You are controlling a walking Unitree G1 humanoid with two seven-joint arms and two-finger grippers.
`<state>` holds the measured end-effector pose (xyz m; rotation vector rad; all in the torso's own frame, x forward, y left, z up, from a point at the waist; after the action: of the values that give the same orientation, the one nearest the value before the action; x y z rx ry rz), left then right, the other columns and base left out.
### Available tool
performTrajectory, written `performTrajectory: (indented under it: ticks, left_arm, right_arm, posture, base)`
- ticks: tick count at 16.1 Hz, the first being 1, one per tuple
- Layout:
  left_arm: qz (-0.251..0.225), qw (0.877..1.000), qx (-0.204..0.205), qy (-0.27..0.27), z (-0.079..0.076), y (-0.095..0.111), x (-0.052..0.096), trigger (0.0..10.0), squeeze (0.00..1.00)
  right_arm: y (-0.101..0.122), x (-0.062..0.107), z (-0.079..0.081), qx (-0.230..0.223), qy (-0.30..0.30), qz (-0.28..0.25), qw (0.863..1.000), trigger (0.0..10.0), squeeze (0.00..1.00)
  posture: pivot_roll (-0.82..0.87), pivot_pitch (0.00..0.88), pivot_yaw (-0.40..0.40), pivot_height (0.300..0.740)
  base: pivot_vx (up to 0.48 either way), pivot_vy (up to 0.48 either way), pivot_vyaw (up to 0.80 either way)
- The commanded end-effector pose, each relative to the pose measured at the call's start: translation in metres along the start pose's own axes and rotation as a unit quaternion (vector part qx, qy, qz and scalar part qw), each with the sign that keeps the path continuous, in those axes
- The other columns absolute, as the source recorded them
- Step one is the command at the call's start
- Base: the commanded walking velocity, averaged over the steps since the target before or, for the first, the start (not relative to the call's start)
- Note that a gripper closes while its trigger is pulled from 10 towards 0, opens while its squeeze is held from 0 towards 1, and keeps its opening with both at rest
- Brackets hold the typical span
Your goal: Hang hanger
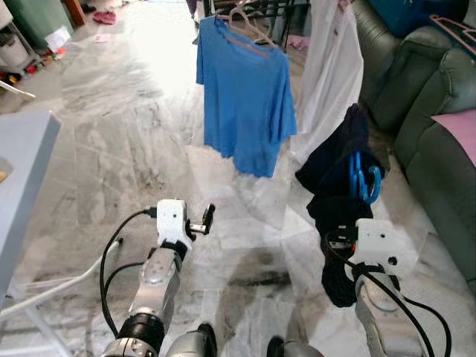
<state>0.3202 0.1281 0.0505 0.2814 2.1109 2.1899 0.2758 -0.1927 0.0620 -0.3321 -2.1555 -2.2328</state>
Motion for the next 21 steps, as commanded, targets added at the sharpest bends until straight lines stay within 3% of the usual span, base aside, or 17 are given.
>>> performTrajectory:
  ticks: [1, 7, 12, 14, 17, 21]
  left_arm:
    - [0.005, 1.000, 0.004, 0.001, 0.001, -0.001, 0.000, 10.0, 0.00]
    - [0.010, 1.000, 0.011, -0.010, -0.008, 0.002, -0.007, 10.0, 0.00]
    - [0.031, 0.999, 0.008, -0.031, -0.023, -0.010, -0.002, 10.0, 0.00]
    - [0.038, 0.999, 0.009, -0.029, -0.023, -0.013, 0.000, 10.0, 0.00]
    - [0.032, 0.999, -0.007, -0.021, -0.005, -0.009, -0.001, 10.0, 0.00]
    - [0.028, 0.999, -0.016, -0.015, -0.003, -0.010, 0.003, 10.0, 0.00]
  right_arm:
    - [0.007, 0.000, -0.001, 0.001, 0.002, -0.012, 1.000, 10.0, 0.00]
    - [0.008, -0.002, -0.002, 0.013, 0.016, -0.007, 1.000, 10.0, 0.00]
    - [-0.009, 0.009, -0.005, 0.023, 0.030, 0.024, 0.999, 10.0, 0.00]
    - [-0.011, 0.011, -0.006, 0.025, 0.030, 0.028, 0.999, 10.0, 0.00]
    - [-0.002, 0.006, 0.013, 0.024, 0.056, 0.015, 0.998, 10.0, 0.00]
    - [-0.009, 0.003, 0.014, 0.035, 0.072, 0.025, 0.996, 10.0, 0.00]
  posture:
    - [-0.21, 0.141, 0.038, 0.740]
    - [-0.22, 0.079, 0.027, 0.740]
    - [-0.24, 0.066, 0.026, 0.740]
    - [-0.24, 0.055, 0.030, 0.740]
    - [-0.20, 0.067, 0.022, 0.740]
    - [-0.19, 0.119, 0.030, 0.740]
  base:
    - [0.371, 0.000, 0.00]
    - [0.399, 0.000, 0.00]
    - [0.405, 0.000, 0.00]
    - [0.401, 0.000, 0.00]
    - [0.404, 0.000, 0.00]
    - [0.403, 0.000, 0.55]
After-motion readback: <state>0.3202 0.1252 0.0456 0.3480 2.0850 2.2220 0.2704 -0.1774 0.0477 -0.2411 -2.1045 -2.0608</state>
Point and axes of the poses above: a point about 5 cm out from each wrist's last joint towards the gripper, its own x axis pointing back from the gripper into the wrist, its own y axis along the axis of the wrist's last joint, z = x × y, the point moved 1 cm from there along -x, pointing out of the wrist towards the gripper, and after that the axes turned 7 degrees about -x, right-handed, at the moved point
